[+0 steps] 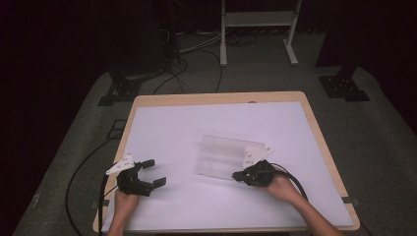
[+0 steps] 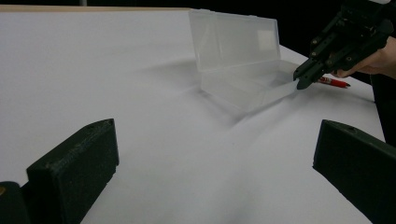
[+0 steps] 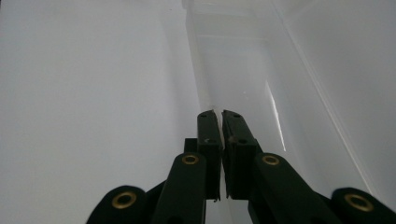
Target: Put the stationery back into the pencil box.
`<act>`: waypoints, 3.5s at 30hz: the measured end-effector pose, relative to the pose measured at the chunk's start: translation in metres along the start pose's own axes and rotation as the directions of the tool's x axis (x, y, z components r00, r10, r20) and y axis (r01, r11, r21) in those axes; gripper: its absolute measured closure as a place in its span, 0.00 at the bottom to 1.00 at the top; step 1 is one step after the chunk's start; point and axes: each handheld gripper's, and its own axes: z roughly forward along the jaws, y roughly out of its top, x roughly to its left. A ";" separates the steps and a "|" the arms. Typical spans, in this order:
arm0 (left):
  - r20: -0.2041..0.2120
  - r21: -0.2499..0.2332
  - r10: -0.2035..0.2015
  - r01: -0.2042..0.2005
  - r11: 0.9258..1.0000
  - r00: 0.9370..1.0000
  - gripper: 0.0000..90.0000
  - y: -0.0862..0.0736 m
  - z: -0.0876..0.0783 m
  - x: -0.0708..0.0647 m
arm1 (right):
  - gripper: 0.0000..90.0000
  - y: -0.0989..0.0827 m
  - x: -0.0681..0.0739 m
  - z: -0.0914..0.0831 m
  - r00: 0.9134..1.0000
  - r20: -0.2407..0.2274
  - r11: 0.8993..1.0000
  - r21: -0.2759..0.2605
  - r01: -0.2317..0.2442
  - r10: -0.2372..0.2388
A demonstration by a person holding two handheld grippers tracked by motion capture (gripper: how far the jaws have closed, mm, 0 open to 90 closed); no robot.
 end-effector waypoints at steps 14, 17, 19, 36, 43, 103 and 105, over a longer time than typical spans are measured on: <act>0.000 0.003 0.004 -0.004 1.000 1.000 0.00 0.000 0.000 0.000 | 0.95 -0.003 0.006 0.011 0.999 -0.037 1.000 0.013 -0.013 0.014; 0.000 0.003 0.003 -0.003 1.000 1.000 0.00 0.000 0.000 0.000 | 0.95 -0.003 0.006 0.012 0.999 -0.038 1.000 0.017 -0.014 0.015; 0.000 0.002 0.003 -0.003 1.000 1.000 0.00 0.000 0.000 0.000 | 0.95 -0.004 0.006 0.012 0.999 -0.043 1.000 0.020 -0.020 0.021; -0.001 0.000 -0.001 0.001 1.000 1.000 0.00 0.000 0.000 0.000 | 0.73 -0.004 0.006 0.003 0.997 -0.060 0.999 0.007 -0.047 0.047; -0.001 0.000 0.000 0.000 1.000 1.000 0.00 0.000 0.000 0.000 | 0.67 -0.004 0.005 -0.017 0.998 -0.031 0.998 -0.044 -0.051 0.050; -0.004 0.002 -0.003 0.003 1.000 1.000 0.00 0.000 0.001 0.000 | 0.65 -0.115 0.001 -0.112 0.925 0.224 0.950 -0.137 -0.282 0.307; -0.005 0.002 -0.003 0.003 1.000 1.000 0.00 0.000 0.001 0.000 | 0.65 -0.118 0.002 -0.112 0.922 0.228 0.948 -0.132 -0.288 0.312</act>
